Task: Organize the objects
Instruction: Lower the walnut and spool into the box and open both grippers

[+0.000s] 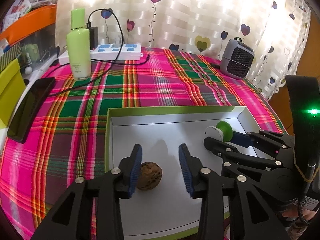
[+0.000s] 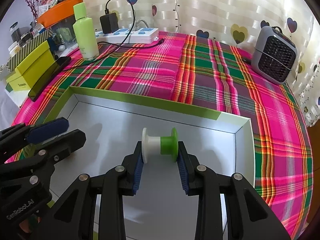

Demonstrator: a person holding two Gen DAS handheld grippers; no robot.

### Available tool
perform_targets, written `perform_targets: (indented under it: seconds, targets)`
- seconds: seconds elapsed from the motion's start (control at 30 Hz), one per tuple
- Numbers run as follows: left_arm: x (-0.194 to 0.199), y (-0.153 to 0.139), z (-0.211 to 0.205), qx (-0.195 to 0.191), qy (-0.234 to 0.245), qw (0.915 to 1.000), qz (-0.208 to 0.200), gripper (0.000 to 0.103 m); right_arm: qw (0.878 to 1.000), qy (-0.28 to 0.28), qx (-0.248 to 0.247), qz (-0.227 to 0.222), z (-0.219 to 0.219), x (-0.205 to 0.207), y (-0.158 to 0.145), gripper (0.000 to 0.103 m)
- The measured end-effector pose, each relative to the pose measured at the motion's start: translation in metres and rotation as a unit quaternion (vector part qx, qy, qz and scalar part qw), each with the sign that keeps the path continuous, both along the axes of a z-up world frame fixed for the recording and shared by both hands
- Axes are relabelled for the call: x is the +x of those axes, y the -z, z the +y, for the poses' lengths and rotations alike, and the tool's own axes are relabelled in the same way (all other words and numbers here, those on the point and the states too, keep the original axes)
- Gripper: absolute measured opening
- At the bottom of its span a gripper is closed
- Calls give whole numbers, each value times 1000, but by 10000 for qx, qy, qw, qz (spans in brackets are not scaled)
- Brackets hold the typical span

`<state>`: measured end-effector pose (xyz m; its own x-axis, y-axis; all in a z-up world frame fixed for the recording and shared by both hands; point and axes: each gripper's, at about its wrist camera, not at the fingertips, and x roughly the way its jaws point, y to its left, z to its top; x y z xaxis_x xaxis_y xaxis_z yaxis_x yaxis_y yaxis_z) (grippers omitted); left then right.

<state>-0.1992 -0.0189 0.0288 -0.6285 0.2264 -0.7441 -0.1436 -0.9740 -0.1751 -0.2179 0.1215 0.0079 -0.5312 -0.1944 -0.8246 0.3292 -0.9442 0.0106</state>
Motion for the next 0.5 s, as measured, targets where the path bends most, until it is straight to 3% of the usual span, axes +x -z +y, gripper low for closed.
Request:
perform_targets:
  seconds: [0.13,0.5]
  targets:
    - [4,-3,-2,-20,-44,10000,40,41,9999,27,-142,22,2,3,-1,50]
    - [25,-12,-6,3,-92,9998,165,45,9995,91,-279,121,9,20,-8,54]
